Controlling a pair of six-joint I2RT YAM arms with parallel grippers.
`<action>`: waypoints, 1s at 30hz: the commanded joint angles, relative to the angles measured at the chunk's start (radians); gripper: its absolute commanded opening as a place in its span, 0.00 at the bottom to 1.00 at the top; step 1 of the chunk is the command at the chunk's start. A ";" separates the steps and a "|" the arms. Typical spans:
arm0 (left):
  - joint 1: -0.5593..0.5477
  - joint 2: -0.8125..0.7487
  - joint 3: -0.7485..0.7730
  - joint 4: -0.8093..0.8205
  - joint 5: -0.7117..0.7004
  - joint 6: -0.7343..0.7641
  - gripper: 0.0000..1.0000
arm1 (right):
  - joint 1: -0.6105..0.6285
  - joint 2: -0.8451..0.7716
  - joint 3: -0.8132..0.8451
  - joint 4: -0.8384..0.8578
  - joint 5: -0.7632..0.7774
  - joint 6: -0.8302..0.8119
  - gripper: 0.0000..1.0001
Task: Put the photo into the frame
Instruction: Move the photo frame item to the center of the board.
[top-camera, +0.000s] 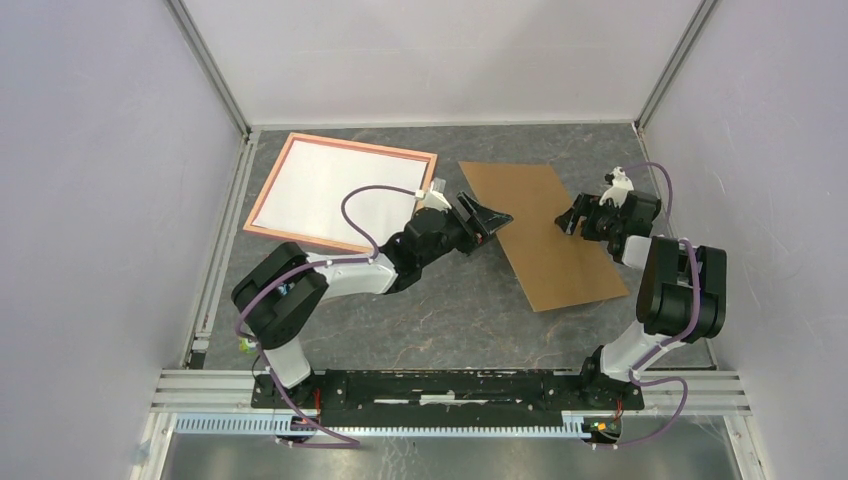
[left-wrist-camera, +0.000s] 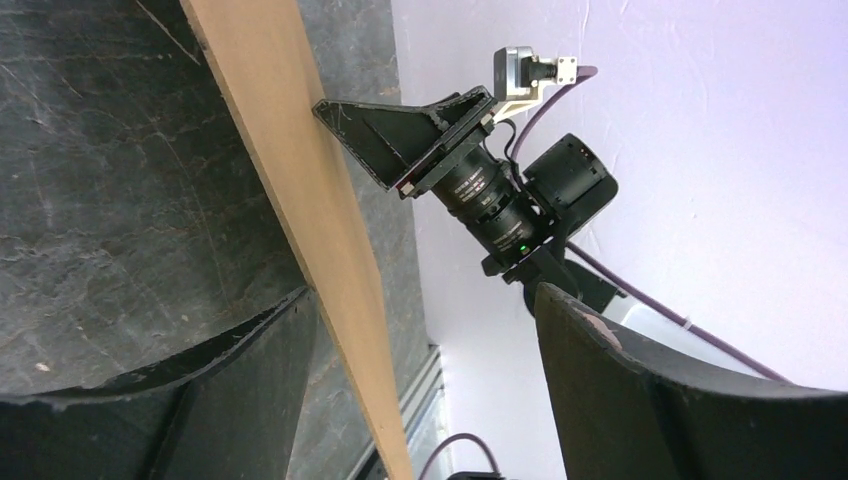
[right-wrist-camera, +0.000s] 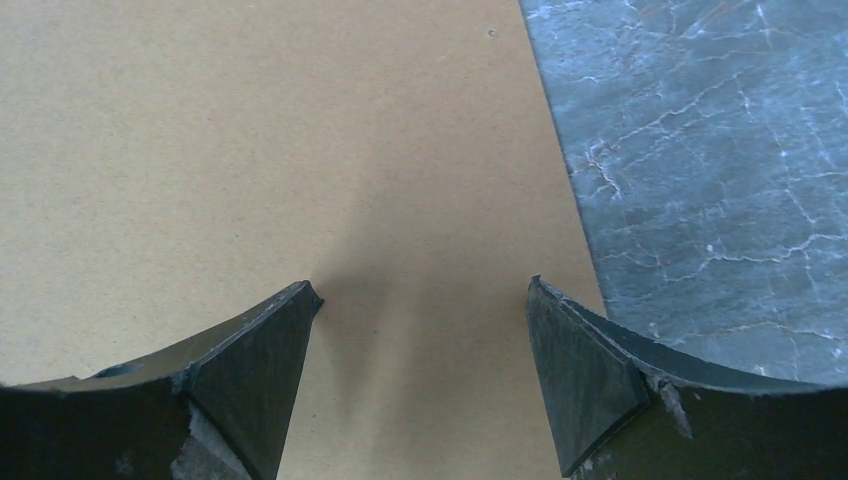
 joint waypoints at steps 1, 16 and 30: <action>-0.022 0.038 0.040 0.225 0.030 -0.142 0.83 | 0.046 0.038 -0.045 -0.146 -0.123 0.005 0.84; -0.022 0.219 0.126 0.559 -0.014 -0.208 0.69 | 0.050 0.050 -0.071 -0.058 -0.230 0.065 0.84; 0.010 0.194 0.027 0.613 -0.031 -0.177 0.72 | 0.108 -0.042 -0.147 0.099 -0.329 0.206 0.84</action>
